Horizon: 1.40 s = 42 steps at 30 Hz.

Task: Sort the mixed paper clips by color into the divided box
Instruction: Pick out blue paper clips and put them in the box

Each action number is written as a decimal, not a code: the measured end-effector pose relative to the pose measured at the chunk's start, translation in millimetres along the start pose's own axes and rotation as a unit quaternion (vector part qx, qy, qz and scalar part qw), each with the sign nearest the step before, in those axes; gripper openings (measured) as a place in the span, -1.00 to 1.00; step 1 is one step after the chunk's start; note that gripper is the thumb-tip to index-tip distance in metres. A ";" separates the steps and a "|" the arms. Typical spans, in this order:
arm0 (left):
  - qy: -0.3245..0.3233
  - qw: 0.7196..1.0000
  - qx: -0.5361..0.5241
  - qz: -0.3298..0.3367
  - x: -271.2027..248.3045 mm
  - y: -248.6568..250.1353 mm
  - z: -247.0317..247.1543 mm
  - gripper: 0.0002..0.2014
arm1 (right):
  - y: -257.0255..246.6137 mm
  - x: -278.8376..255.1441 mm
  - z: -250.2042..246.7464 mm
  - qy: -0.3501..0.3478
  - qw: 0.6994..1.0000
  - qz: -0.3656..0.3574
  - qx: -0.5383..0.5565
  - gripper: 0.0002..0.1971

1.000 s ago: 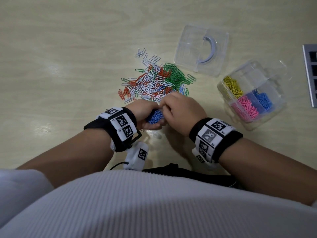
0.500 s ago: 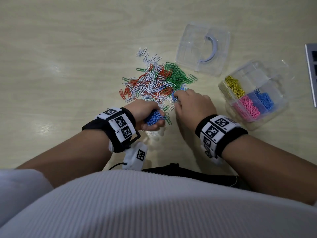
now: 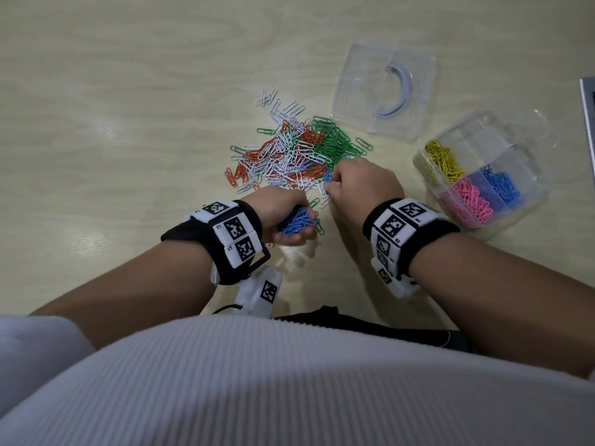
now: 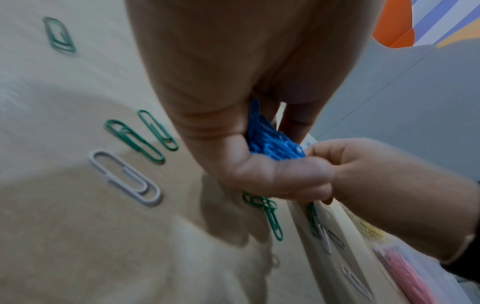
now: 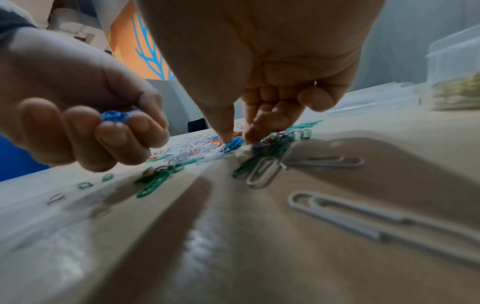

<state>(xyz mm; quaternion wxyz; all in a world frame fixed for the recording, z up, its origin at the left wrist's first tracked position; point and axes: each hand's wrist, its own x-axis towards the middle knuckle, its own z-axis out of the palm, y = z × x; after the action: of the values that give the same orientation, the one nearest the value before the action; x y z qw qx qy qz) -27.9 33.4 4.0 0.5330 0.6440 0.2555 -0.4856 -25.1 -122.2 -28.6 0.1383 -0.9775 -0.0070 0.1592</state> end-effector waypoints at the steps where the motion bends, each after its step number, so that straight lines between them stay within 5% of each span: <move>1: -0.002 1.000 0.001 -0.001 0.1 0.3 -0.3 -0.80 | -0.9 2.4 0.4 0.000 1.000 0.001 -0.006 -0.75; 11: 0.015 1.000 -0.025 -0.001 9.1 4.0 -1.4 -0.77 | 10.0 1.6 -10.9 0.007 0.998 0.017 0.053 -0.90; 18: 0.010 0.997 -0.072 0.021 16.8 7.8 8.5 -0.81 | -3.7 -22.1 -13.9 -0.023 0.978 -0.174 0.117 -0.90; 21: -0.012 0.995 -0.096 0.021 16.7 8.1 8.4 -0.82 | -3.7 -23.8 -14.7 -0.016 0.972 -0.192 0.132 -0.79; 25: -0.052 0.994 -0.092 0.013 17.1 6.2 3.6 -0.77 | 13.8 -15.7 -16.8 0.033 0.982 -0.110 0.148 -0.84; 29: -0.061 0.995 -0.078 0.023 15.7 5.1 3.6 -0.78 | 30.9 -4.1 -12.2 0.008 0.998 0.009 0.059 -0.87; 42: -0.032 0.998 -0.050 0.029 18.1 4.5 3.8 -0.72 | 30.3 -7.1 -13.1 0.006 0.996 0.051 0.074 -0.92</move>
<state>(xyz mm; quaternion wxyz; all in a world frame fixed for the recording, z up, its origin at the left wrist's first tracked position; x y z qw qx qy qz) -18.3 25.1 -10.1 0.5863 0.6077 0.2433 -0.4772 -28.7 -155.2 -22.7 0.2021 -0.9646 0.0550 0.1603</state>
